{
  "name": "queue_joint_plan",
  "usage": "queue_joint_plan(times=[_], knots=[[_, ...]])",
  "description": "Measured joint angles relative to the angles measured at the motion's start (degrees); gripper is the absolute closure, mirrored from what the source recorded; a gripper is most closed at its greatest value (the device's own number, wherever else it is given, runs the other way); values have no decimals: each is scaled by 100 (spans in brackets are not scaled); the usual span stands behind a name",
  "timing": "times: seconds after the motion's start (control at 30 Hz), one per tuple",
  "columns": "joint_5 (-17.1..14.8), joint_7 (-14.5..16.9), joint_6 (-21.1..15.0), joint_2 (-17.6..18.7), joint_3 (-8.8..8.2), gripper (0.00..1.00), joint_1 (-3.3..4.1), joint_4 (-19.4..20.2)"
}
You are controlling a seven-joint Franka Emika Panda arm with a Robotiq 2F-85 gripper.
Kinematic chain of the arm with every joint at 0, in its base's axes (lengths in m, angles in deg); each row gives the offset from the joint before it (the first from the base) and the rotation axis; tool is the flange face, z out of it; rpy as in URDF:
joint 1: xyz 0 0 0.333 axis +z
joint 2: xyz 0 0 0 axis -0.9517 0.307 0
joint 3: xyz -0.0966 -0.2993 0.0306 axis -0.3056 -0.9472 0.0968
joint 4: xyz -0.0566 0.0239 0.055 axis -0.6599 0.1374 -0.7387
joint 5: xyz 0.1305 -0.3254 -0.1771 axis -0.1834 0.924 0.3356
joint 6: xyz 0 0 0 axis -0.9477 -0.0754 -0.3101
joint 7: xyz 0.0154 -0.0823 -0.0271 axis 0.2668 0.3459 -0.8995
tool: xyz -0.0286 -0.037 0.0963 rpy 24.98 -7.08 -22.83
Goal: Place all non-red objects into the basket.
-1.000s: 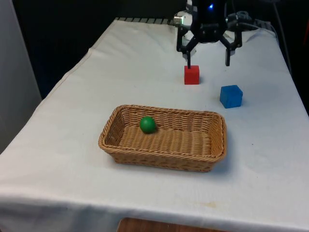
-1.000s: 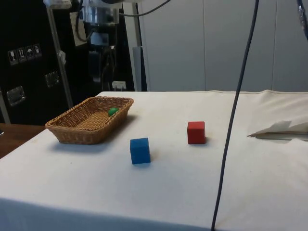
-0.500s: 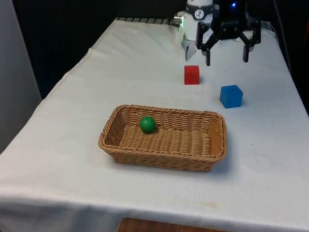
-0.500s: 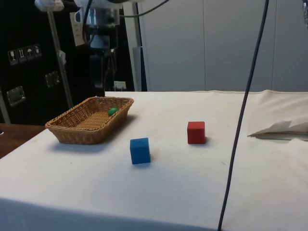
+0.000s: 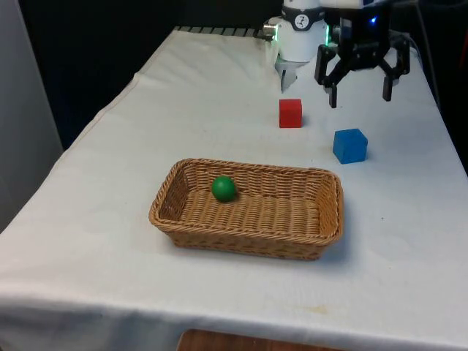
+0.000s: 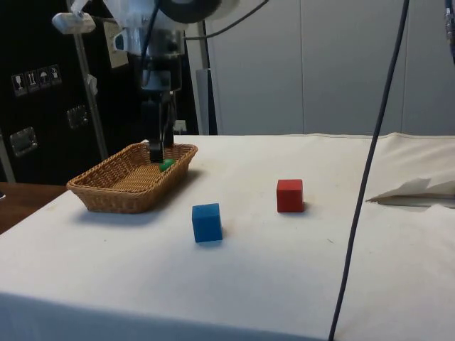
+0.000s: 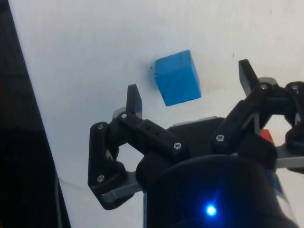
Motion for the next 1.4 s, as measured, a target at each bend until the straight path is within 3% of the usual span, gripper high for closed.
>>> queue_joint_plan(times=[0.7, 1.4], knots=[[-11, 510, -619, 235, 218, 0, -6, 453], [-52, 481, -1169, 69, 315, 0, -17, 1157]])
